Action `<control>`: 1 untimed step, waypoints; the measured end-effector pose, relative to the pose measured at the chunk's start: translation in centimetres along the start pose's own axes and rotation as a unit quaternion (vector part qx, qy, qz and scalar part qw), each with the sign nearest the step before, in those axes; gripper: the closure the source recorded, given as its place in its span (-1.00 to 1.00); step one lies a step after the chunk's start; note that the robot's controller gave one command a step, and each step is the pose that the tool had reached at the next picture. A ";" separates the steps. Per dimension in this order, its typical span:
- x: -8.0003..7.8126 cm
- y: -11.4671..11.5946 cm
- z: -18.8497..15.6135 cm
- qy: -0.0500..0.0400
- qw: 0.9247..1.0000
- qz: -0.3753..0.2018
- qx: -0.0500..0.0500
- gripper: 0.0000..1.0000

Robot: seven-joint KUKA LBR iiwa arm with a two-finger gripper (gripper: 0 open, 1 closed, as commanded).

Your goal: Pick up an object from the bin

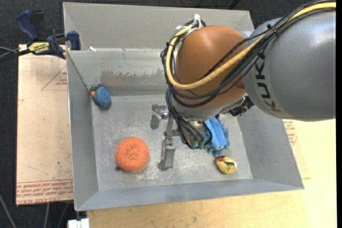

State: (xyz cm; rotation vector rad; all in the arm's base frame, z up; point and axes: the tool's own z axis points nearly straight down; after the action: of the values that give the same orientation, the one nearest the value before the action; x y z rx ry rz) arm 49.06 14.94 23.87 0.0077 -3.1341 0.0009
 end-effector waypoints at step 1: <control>-0.2 -0.1 -0.4 -0.004 1.000 0.002 -0.001 -1.00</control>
Offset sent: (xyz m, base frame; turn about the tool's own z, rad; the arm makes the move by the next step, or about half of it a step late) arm 0.0172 0.0262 -0.1687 0.2991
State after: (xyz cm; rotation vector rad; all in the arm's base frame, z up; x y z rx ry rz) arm 49.22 14.84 24.32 0.0009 -3.1420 -0.0018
